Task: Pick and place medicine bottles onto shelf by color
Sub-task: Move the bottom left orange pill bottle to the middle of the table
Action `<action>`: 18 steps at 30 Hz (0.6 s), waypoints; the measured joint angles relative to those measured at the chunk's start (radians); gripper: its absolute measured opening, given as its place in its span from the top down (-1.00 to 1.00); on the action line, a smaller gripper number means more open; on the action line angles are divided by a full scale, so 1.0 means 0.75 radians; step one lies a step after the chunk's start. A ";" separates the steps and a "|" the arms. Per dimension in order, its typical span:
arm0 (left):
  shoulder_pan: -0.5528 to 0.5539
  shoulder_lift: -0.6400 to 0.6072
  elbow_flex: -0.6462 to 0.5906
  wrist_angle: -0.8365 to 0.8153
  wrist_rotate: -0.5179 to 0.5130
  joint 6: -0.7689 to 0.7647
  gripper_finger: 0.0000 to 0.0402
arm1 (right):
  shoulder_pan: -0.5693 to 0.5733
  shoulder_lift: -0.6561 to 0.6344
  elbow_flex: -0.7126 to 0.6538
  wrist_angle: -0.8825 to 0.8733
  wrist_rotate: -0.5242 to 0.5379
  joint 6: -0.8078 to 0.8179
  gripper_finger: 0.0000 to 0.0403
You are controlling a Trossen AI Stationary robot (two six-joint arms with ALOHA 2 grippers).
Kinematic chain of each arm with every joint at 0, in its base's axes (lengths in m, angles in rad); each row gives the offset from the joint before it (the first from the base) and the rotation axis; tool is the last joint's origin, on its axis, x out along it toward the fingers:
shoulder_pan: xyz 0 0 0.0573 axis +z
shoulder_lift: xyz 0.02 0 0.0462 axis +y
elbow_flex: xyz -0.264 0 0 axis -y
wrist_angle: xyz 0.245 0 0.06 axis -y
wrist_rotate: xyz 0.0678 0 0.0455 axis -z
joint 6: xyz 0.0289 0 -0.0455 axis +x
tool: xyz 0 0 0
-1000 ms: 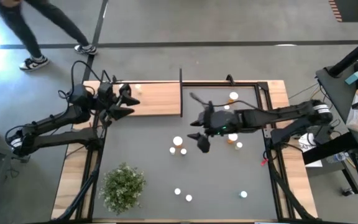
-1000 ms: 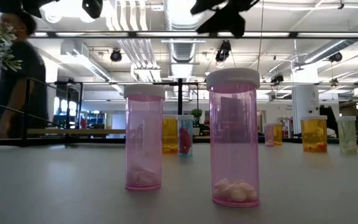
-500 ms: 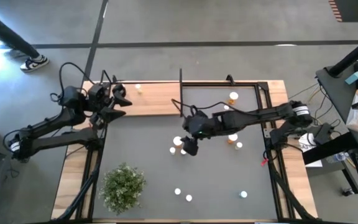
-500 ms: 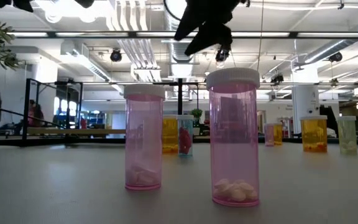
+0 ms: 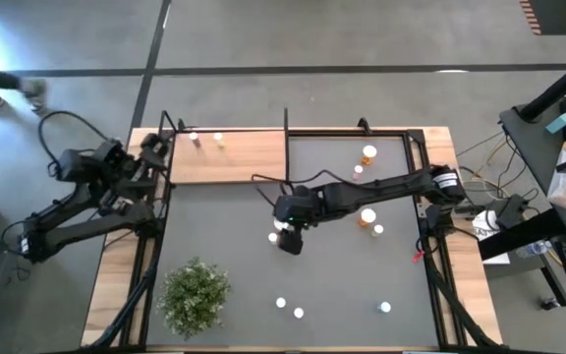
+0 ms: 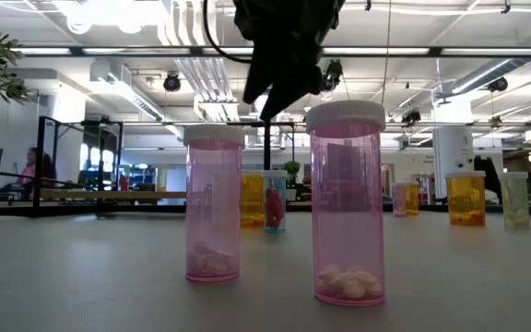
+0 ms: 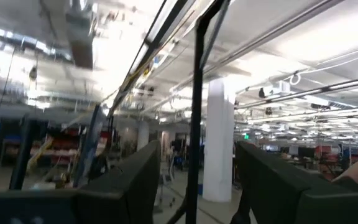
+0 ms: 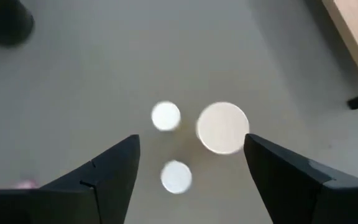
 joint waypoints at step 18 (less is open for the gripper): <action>0.000 -0.015 -0.059 -0.011 -0.011 0.001 0.04 | -0.053 0.155 -0.008 -0.002 0.065 -0.478 -0.45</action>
